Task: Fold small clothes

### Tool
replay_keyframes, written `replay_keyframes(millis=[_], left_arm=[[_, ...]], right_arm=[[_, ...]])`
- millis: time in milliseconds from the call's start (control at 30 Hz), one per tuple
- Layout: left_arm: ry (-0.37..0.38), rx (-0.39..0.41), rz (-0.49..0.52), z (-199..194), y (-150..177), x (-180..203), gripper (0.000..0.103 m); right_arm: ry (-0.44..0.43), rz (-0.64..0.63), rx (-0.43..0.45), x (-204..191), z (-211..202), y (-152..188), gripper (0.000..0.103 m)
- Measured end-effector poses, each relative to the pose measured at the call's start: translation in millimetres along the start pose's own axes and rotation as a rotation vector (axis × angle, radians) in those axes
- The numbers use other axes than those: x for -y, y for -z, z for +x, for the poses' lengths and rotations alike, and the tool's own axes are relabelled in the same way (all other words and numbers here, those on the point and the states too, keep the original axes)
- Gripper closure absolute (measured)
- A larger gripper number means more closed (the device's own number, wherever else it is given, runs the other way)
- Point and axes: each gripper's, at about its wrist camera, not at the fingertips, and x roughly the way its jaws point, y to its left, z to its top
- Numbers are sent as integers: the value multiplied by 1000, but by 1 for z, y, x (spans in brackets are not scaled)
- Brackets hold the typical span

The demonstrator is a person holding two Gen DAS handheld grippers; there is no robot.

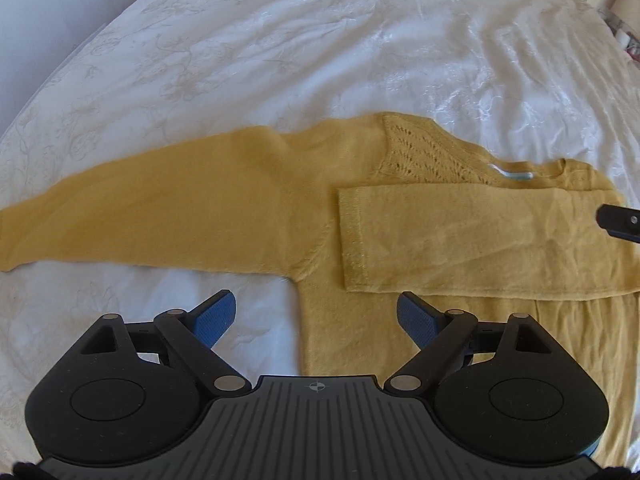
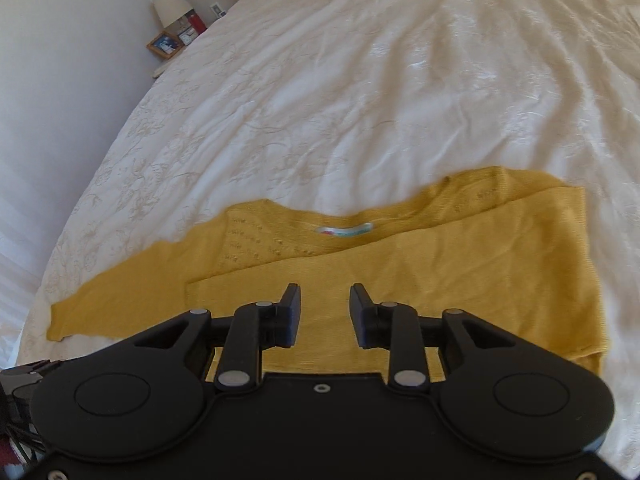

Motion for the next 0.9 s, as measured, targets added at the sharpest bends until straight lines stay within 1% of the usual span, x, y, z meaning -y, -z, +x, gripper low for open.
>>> replay_keyframes(millis=[67,133,167,200,233,267,300,367,433,467,500,533,567,600,633,667,733,833,900], left_arm=[[5,-13,12,14,-6,10,16],[7,-32,20,27,-10,17,19],[7,-48,19,34,-12,19,24],[4,-68,14,40,-12,20,27],[5,-85,4,46,-13,20,28],[11,-98,-9,51,-13,20,29],[19,-111,-22,56,-13,19,33],[50,-144,-49,68,-14,16,35],[73,-153,-66,75,-14,15,36],[81,-147,-74,77,-13,15,39],[89,-133,-82,77,-13,14,58],[98,-114,-89,75,-12,14,83],[95,-100,-101,73,-12,12,91],[86,-91,-122,71,-11,9,92],[58,-78,-148,67,-11,4,92],[25,-72,-153,65,-10,2,92],[-20,-79,-117,67,-9,0,96],[-22,-88,-60,70,-8,3,96],[-25,-92,-58,72,-9,5,96]], right_arm=[[51,23,6,25,-7,0,63],[99,53,15,51,-14,1,63],[122,70,19,64,-17,1,62],[141,86,23,75,-19,1,61],[157,97,26,84,-20,0,60],[171,108,29,93,-22,0,55],[188,119,32,105,-23,-1,51],[216,130,33,119,-22,-3,51],[233,137,31,130,-18,-7,51],[235,142,28,135,-15,-9,51],[237,146,24,142,-12,-11,51],[237,147,22,145,-9,-13,51],[236,148,19,150,-6,-16,51],[232,151,18,154,-3,-18,51],[227,156,17,157,1,-21,51],[221,163,14,161,5,-23,51],[206,168,10,166,12,-29,51],[191,170,1,171,24,-38,51],[180,172,-11,174,33,-42,51]])
